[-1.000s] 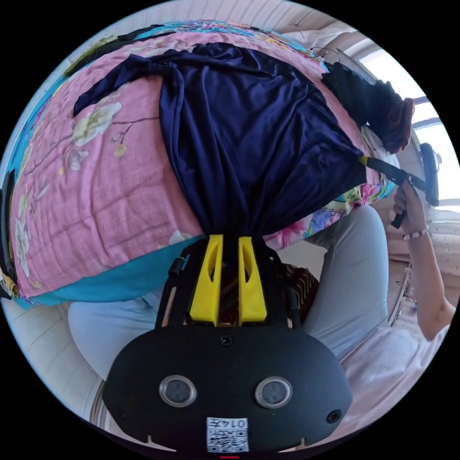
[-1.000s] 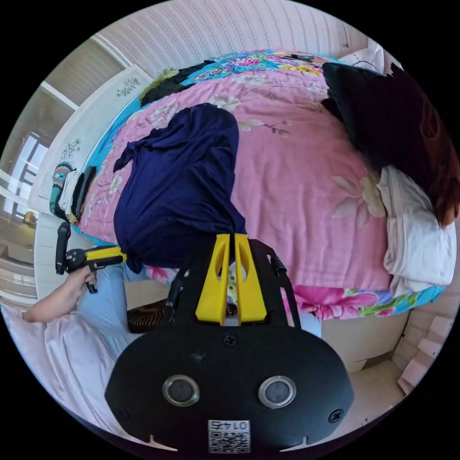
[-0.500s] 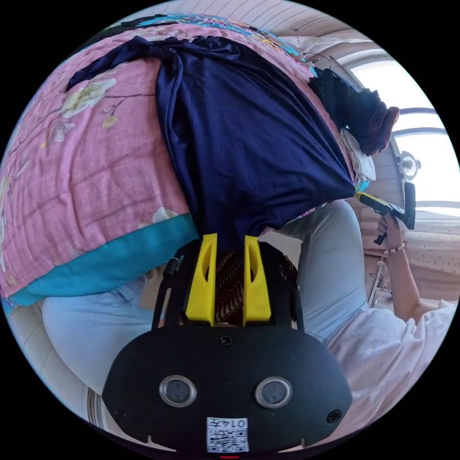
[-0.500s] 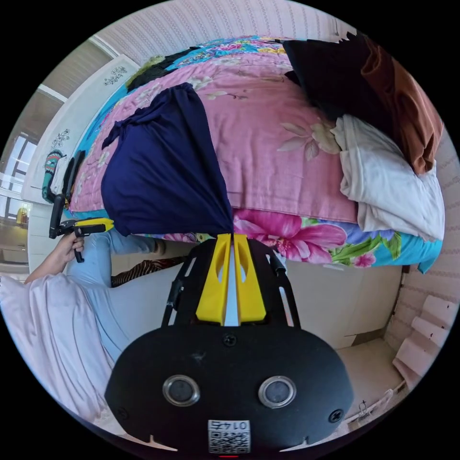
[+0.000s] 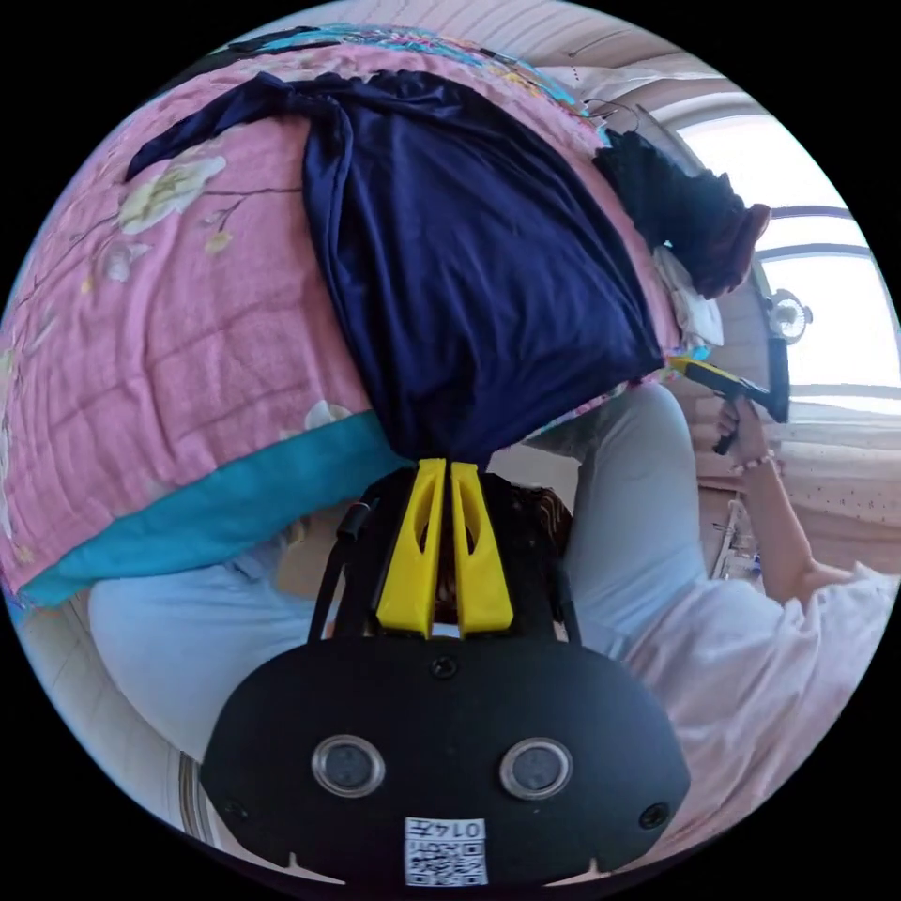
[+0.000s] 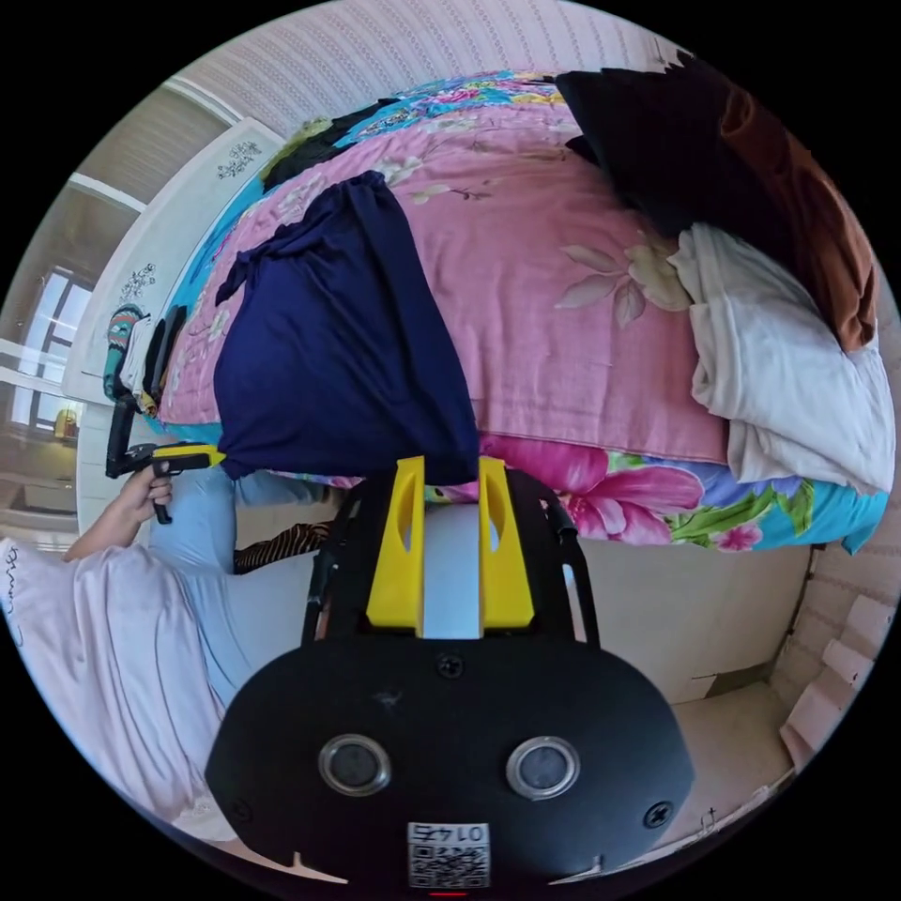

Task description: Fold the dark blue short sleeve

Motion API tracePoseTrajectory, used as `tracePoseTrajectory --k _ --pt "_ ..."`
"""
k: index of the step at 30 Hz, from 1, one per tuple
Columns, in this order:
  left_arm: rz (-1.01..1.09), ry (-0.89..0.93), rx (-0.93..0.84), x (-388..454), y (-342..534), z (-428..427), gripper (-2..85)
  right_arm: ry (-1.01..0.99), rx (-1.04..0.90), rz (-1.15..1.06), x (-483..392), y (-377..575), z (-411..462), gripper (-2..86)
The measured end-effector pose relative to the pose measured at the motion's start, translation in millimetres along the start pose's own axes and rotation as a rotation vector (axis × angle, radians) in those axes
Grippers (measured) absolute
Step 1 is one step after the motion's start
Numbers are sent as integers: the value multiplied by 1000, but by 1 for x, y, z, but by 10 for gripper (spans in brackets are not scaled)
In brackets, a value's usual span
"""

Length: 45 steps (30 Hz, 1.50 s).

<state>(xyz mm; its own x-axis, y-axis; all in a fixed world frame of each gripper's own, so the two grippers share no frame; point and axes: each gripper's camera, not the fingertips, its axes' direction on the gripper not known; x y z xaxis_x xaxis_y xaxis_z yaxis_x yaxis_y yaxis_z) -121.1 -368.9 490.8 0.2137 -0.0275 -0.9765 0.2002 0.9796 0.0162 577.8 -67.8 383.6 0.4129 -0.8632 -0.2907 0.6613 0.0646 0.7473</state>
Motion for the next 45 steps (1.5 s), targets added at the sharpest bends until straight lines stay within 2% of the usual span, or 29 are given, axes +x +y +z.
tracePoseTrajectory --k 4,6,8,12,16,20,25,28,30,36,41,45 --pt "-12 95 95 -6 44 -60 -10 -24 -74 -1 -18 -7 4 76" --pt "-35 166 157 -10 68 -92 -10 -62 -99 -11 -33 -8 4 25" --pt "-47 200 179 -13 82 -110 -10 -101 -94 -8 -42 -5 -3 12" --pt "-37 205 216 -10 107 -143 -10 -219 -40 20 -53 16 -40 4" --pt "-72 209 198 -11 119 -155 -10 -208 -13 47 -58 42 -76 2" --pt "-24 240 155 6 130 -170 -10 -232 29 83 -65 74 -118 1" --pt "22 244 205 28 159 -215 -10 -434 145 66 -81 109 -174 -1" --pt "94 378 411 44 181 -284 -10 -604 367 21 -94 119 -238 -2" --pt "219 406 578 68 187 -365 -10 -691 515 -100 -117 104 -299 -2" --pt "476 186 879 160 218 -564 -10 -801 797 -455 -212 81 -472 -2" --pt "568 144 1061 211 291 -670 -10 -877 950 -643 -273 119 -584 -2" --pt "641 68 1192 242 358 -733 -10 -830 985 -789 -321 156 -647 -2"
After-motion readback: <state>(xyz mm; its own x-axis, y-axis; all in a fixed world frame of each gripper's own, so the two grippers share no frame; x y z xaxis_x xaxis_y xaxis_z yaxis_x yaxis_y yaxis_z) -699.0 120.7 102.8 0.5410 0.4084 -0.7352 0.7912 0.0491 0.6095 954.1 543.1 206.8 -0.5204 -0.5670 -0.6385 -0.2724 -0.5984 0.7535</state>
